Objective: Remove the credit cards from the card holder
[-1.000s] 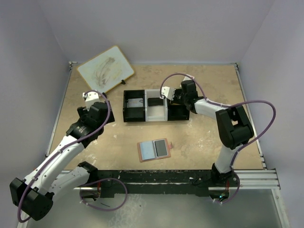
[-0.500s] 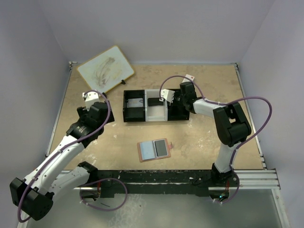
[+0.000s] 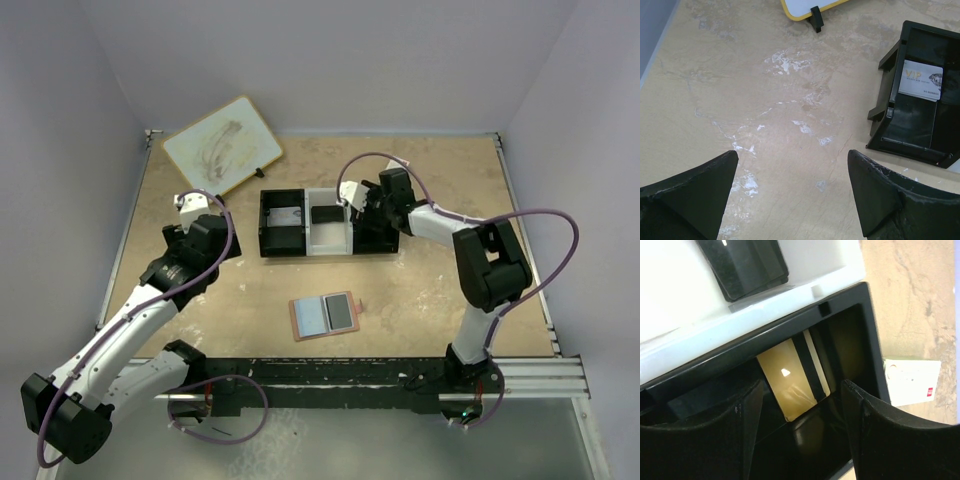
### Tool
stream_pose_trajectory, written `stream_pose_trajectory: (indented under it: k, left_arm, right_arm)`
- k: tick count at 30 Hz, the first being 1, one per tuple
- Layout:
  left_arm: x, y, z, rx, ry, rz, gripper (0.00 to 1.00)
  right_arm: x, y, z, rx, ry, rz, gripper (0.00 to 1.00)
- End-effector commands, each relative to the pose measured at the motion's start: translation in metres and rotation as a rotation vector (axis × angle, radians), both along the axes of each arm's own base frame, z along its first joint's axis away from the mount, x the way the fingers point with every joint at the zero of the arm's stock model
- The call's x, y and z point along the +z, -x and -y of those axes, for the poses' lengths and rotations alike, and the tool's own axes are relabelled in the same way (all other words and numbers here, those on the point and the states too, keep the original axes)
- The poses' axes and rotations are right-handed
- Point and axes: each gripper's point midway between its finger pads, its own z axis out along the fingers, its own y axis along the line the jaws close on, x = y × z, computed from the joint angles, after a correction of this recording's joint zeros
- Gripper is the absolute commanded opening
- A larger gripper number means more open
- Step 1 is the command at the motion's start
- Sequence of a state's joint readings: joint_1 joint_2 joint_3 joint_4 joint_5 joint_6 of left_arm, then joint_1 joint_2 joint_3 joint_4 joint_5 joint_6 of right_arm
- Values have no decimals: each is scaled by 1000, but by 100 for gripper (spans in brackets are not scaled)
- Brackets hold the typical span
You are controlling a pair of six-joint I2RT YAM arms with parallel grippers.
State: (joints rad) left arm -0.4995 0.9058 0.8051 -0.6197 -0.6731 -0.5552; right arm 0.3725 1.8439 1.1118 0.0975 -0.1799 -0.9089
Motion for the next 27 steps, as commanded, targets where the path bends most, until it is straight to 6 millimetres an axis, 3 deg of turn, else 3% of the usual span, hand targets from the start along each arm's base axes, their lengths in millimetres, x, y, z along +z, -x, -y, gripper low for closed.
stream_pose_trajectory:
  k: [1, 4, 7, 10, 12, 14, 19, 27]
  left_arm:
    - [6, -4, 2, -11, 4, 28, 88]
    - [8, -4, 1, -9, 6, 36, 88]
    - [10, -3, -1, -3, 4, 42, 88]
    - [14, -2, -4, 13, 7, 58, 88]
    - [16, 0, -5, 22, 12, 69, 89]
    - [17, 0, -5, 21, 23, 78, 89]
    - [20, 2, -9, 43, 20, 89, 89]
    - [16, 1, -8, 39, 13, 73, 89]
  right_arm:
    - [58, -5, -11, -32, -140, 73, 67]
    - [80, -6, -15, -141, -283, 70, 61]
    - [93, -2, -16, -396, -530, -27, 46]
    - [75, 3, -2, -785, -689, -193, 39]
    - [57, 11, -2, -904, -680, -308, 36]
    - [47, 17, -8, -936, -724, -358, 27]
    - [50, 22, -12, -993, -805, -392, 27]
    - [27, 24, -9, -1076, -705, -388, 25]
